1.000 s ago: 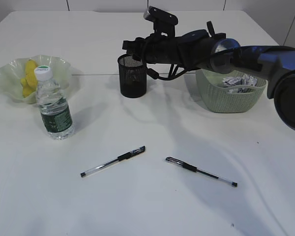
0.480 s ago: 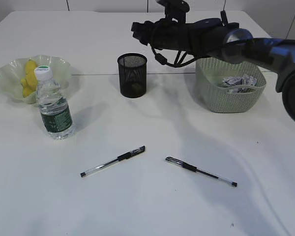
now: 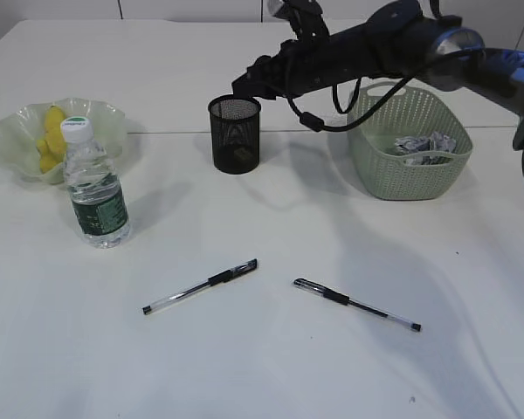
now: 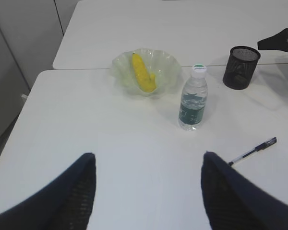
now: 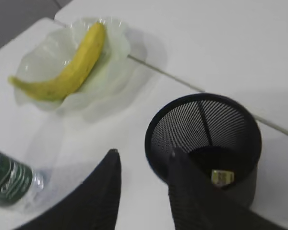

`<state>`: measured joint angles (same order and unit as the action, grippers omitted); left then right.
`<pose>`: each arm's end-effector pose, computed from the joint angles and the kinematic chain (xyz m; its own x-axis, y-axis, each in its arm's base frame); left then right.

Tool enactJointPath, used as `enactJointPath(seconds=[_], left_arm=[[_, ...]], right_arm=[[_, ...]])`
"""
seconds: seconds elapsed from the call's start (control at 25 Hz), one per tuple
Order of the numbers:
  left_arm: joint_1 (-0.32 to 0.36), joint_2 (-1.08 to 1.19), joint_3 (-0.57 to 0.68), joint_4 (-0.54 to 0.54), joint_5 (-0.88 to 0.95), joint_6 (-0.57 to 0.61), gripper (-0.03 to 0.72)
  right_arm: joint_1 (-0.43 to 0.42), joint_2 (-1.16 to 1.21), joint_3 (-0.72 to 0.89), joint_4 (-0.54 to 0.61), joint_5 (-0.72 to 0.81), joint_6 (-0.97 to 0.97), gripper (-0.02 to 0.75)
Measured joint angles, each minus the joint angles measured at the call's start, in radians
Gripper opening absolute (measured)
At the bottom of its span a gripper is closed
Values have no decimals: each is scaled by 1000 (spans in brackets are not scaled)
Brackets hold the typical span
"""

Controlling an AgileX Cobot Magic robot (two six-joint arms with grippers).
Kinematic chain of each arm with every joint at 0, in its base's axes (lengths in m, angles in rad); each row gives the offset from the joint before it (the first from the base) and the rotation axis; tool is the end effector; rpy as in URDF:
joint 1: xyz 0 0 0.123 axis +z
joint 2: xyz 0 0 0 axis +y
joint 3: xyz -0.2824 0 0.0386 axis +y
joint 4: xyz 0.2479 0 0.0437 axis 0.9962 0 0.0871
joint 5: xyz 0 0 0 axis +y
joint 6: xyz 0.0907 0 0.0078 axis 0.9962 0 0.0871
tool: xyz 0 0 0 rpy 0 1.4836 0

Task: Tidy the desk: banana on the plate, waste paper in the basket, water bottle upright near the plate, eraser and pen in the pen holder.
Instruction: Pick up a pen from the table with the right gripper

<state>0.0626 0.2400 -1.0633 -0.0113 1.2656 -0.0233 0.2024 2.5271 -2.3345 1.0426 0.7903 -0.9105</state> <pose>-0.0432 -0.0037 0.4074 -0.3455 -0.0484 -0.9372 -0.0617 0.9977 -0.0288 0.5421 0.1684 0.2105 -0.5122 -0.1309 -0.8488 -0.6796 0.6661 0.3073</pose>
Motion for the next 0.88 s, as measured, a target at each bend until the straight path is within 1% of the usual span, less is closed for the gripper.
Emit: enactJointPath(seconds=[0.16,0.28,0.44,0.6,0.72,0.88], left_arm=[[0,2,0,-12,0,0,479],[0,8,0,-18,0,0,479],[0,23,0,-38,0,0,479],[0,50,0,-71,0,0,479],[0,75,0,-89,-4,0,479],[0,108,0,-107,-16,0,479]], right_arm=[[0,0,-104,-210,186,53,254],[0,0,-206,-382,298,158,254],[0,-30,-275,-545,416,245,254],[0,-82,-289,-650,449,351,253],[0,-103,-290,-682,454,404,246],[0,-111,-285,-702,458,420,242]])
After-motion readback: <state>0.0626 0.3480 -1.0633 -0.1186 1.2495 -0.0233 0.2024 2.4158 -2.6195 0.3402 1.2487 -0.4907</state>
